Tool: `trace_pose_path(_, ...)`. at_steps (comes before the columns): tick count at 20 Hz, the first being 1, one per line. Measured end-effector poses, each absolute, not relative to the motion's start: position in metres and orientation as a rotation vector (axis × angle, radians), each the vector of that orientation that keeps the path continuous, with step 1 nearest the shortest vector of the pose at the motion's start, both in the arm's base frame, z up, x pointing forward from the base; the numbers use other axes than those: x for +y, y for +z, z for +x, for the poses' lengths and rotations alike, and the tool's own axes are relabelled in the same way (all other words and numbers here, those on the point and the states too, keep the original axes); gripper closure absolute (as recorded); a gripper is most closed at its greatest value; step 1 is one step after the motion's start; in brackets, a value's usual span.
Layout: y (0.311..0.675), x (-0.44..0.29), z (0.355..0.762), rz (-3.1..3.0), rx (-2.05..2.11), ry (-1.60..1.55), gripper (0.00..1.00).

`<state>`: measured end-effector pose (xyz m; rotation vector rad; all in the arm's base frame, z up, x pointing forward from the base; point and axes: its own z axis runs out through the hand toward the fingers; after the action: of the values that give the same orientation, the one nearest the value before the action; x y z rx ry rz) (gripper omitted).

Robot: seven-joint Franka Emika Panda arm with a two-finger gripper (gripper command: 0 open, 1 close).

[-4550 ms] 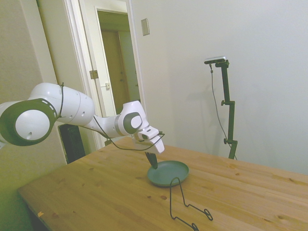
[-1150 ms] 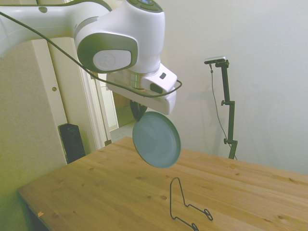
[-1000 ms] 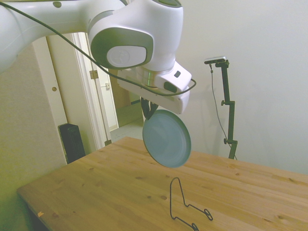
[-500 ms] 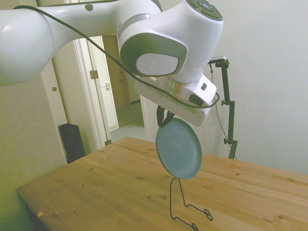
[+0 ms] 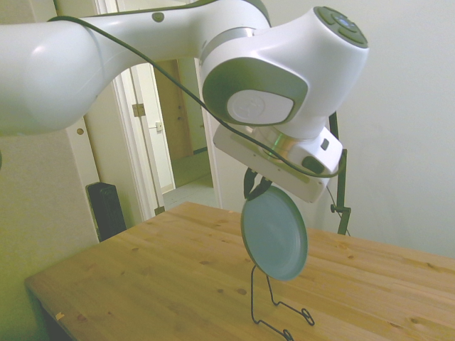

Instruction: Load the plate

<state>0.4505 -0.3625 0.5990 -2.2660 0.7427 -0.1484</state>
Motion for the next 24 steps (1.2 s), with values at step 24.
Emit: trace_pose_path(24, 0.541, -0.351, 0.437, -2.223, 0.573, -0.172, 1.0)
